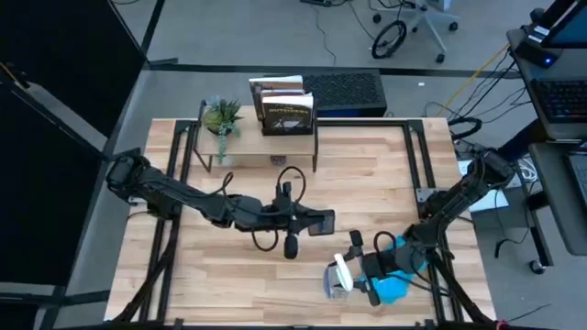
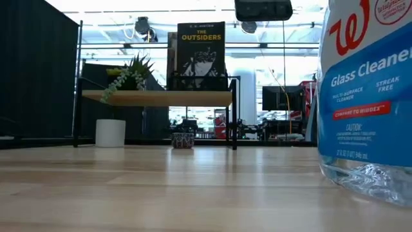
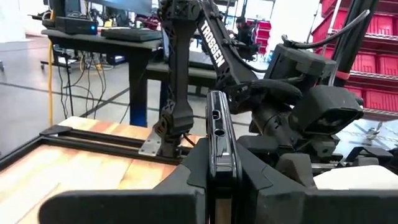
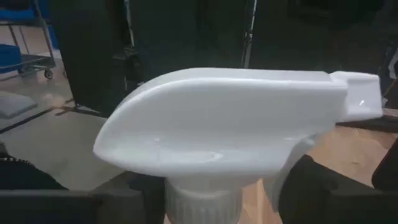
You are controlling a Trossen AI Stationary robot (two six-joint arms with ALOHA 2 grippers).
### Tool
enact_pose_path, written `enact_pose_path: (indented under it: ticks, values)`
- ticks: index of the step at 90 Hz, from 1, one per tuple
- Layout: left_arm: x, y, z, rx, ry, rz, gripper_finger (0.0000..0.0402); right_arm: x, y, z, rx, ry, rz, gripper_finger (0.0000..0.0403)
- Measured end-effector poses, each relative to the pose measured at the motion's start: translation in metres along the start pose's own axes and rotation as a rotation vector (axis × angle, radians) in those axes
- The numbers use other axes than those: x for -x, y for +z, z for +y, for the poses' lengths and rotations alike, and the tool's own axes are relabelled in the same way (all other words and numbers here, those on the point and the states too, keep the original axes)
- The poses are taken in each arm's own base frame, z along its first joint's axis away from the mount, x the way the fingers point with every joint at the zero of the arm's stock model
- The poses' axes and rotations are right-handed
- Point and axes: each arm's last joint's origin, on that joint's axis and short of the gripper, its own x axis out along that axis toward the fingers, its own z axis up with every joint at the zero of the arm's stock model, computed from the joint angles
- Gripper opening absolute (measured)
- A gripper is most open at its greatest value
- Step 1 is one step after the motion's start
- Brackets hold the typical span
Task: Apply microfiber cloth
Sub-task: Spray the front of the black cellphone using the transparent spray bottle
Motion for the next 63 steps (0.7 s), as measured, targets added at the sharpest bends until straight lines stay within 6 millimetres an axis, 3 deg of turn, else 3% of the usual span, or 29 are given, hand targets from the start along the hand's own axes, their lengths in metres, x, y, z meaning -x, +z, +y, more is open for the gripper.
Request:
enact_pose_path:
  ticks: [30,41,63]
  values:
    - [0.000,-0.001,0.000,-0.005,0.002,0.015,0.0013,0.000,0.000,0.000,0.060,-0.012,-0.019,0.0294]
    - [-0.001,-0.003,0.000,-0.002,-0.002,0.019,0.0013,0.000,0.000,-0.001,0.065,-0.014,-0.019,0.0305]
    - [-0.013,-0.028,0.000,0.022,-0.013,0.095,0.0013,-0.002,0.000,-0.003,0.061,-0.021,-0.015,0.0302]
